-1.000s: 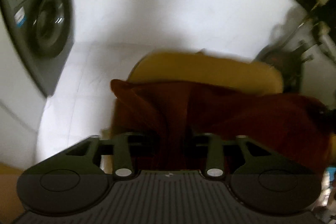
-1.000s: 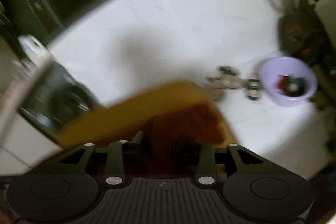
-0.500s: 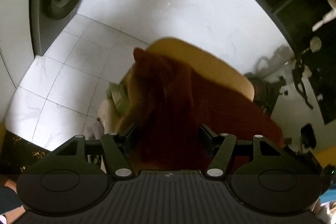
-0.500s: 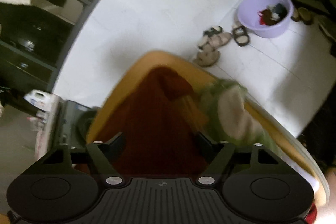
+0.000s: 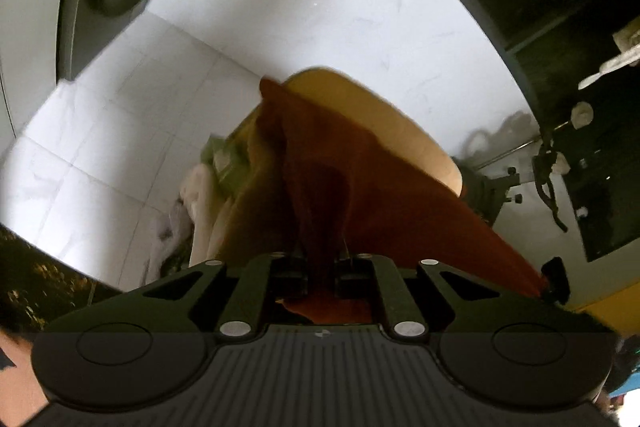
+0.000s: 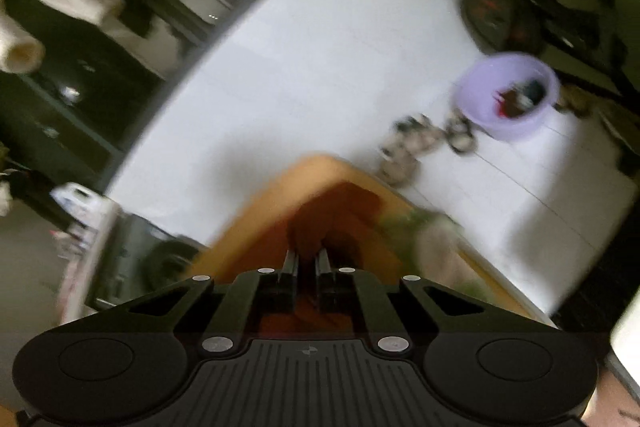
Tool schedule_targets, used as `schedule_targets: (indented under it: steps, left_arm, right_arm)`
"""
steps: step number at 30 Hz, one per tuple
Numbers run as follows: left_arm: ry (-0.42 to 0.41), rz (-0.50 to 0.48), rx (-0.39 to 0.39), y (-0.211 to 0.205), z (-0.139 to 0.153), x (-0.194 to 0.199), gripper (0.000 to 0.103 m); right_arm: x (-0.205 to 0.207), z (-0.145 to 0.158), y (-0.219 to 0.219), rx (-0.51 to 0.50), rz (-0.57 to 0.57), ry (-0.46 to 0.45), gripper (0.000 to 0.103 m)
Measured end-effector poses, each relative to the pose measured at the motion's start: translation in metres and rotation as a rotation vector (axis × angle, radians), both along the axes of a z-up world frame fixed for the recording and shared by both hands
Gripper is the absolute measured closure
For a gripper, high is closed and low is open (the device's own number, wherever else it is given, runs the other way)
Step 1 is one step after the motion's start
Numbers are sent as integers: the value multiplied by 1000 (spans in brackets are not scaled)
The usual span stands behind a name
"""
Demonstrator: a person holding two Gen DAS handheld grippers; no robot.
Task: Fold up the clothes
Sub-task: 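Lower the sweatshirt with both tools onto the top of the clothes stack, then open both tools and withdraw them from the placed sweatshirt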
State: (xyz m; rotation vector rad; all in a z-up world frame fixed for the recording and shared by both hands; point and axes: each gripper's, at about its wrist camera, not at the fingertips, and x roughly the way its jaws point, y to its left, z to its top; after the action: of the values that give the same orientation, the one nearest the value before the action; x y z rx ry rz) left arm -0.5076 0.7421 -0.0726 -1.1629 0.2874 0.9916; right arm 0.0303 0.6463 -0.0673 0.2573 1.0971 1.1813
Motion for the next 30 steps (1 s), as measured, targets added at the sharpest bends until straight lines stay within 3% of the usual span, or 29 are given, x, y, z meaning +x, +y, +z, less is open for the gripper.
schedule_targets:
  steps: [4,5,6,7,11,12,13,15,18,24,30]
  left_arm:
    - [105,-34,70,-5,7,12,78]
    - [137,-30,73,-6,10,14,58]
    - [182,-15,73,-6,14,15,46]
    - [229,11,81,-8,17,16,33]
    - [360,43,163,-19,33,22,28]
    - [392,44,189,-21,39,25,27]
    - [416,38,218,-22,44,30,25]
    - [446,18,278,-25,53,43,18]
    - [485,-16,335,-26,56,69,5]
    - [568,-57,270,-11,20,110,0]
    - [546,-82,262,-10,9,104,0]
  right_arm:
    - [-11,-37,-5,-88,-20,0,96]
    - [-16,-41,-5,-100,-19,-7,96]
    - [-22,-42,-2,-110,-19,-16,93]
    - [-27,-41,0,-122,-21,-33,86]
    - [-49,-16,13,-172,-28,-196,49]
    - [-56,-9,17,-170,-20,-260,26]
    - [-64,-1,20,-157,-15,-331,13]
    - [-81,13,28,-128,3,-465,10]
    - [-98,14,46,-120,67,-532,3]
    - [-112,-17,65,-196,128,-487,1]
    - [-109,-40,66,-176,188,-410,1]
